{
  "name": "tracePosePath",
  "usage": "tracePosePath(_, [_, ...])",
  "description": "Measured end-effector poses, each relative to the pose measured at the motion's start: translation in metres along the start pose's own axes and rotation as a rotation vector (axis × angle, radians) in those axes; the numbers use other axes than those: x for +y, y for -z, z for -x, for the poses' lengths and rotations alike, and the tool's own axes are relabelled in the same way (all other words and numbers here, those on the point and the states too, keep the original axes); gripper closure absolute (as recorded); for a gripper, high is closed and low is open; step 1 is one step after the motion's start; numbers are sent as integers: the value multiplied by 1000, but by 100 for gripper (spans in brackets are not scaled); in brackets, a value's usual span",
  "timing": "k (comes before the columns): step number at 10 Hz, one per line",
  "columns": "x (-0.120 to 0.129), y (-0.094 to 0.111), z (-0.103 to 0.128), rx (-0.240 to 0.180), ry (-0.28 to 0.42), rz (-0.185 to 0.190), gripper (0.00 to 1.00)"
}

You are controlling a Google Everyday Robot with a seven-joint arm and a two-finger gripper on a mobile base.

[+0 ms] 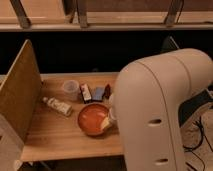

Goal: Pick up the ceramic bowl

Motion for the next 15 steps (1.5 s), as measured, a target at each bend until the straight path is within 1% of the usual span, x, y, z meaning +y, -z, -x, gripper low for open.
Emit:
tracePosePath(1, [3, -1, 5, -5, 2, -2, 46])
tracePosePath(2, [5, 3, 11, -21, 20, -15, 58])
tracePosePath(3, [7, 7, 16, -35, 31, -22, 65])
tracePosePath(4, [8, 14, 17, -45, 41, -34, 76])
tracePosePath(5, [8, 19, 15, -47, 50, -45, 84])
tracePosePath(6, [9, 24, 14, -56, 55, -52, 95])
tracePosePath(7, [12, 26, 13, -64, 61, -53, 99])
tracePosePath(8, [13, 30, 13, -79, 59, -52, 100])
tracePosePath(11, [2, 50, 13, -159, 9, -47, 100])
tracePosePath(12, [-12, 67, 11, -201, -23, -60, 100])
tracePosePath(14, [-39, 99, 5, -266, -72, -94, 100])
tracePosePath(15, [-48, 111, 2, -288, -85, -109, 100])
